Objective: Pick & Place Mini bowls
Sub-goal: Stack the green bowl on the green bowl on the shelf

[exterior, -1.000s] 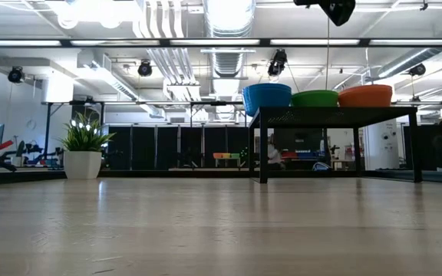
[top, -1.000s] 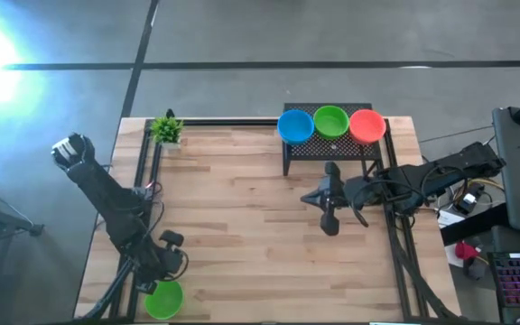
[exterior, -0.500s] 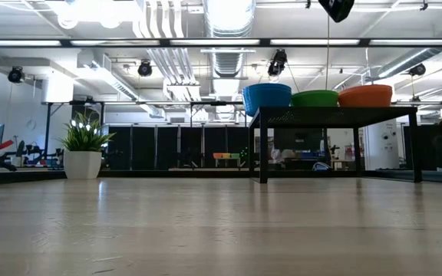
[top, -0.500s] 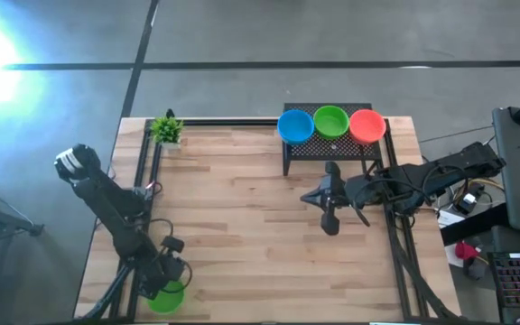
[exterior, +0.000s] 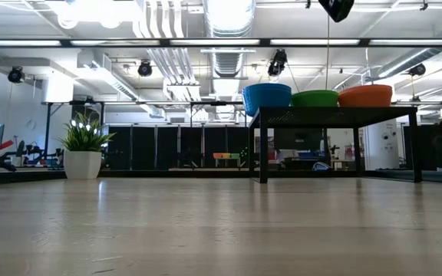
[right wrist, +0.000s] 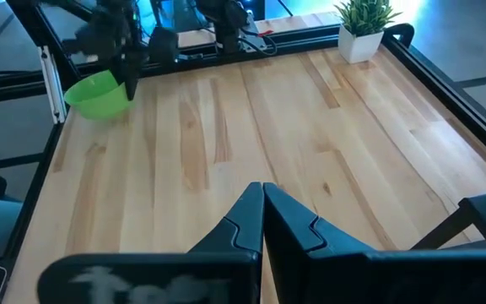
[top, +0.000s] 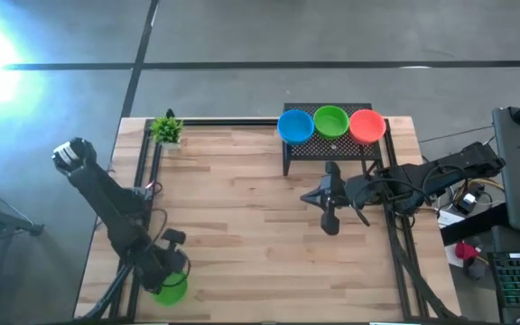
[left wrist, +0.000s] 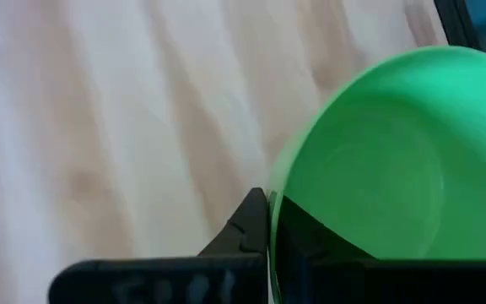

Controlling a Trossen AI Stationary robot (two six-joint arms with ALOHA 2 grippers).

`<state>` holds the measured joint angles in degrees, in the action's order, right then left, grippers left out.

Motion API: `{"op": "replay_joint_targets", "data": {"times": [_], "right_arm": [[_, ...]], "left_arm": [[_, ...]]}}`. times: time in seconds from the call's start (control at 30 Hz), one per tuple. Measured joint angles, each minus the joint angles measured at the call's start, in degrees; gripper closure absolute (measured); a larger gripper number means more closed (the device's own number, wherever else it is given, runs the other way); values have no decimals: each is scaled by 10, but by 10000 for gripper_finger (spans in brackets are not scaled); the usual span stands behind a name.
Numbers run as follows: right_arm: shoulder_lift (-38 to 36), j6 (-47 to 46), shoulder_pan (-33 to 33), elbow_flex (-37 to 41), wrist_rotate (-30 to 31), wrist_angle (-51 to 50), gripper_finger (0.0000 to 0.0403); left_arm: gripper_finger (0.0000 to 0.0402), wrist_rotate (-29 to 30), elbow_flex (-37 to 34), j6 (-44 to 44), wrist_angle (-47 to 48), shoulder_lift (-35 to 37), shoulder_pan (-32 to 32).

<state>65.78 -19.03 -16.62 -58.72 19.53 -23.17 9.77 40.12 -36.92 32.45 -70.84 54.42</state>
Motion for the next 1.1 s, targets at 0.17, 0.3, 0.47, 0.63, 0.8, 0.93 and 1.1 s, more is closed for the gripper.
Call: {"op": "replay_joint_targets", "data": {"times": [0.17, 0.3, 0.47, 0.63, 0.8, 0.93, 1.1], "right_arm": [[0, 3, 0, 0, 3, 1, 394], [5, 37, 0, 0, 36, 2, 394], [19, 85, 0, 0, 64, 11, 394], [41, 149, 0, 0, 68, 41, 394], [68, 214, 0, 1, 126, 77, 394], [85, 271, 0, 2, 200, 118, 394], [99, 323, 1, 1, 256, 147, 394]], "left_arm": [[400, 106, 69, 35, 86, 34, -45], [401, 212, 118, 89, 139, 40, -98], [401, 314, 163, 178, 134, 29, -195], [401, 473, 187, 262, 54, 20, -272], [401, 596, 188, 374, -91, 21, -321], [401, 660, 188, 441, -161, 22, -350], [401, 670, 187, 459, -174, 23, -384]]}}
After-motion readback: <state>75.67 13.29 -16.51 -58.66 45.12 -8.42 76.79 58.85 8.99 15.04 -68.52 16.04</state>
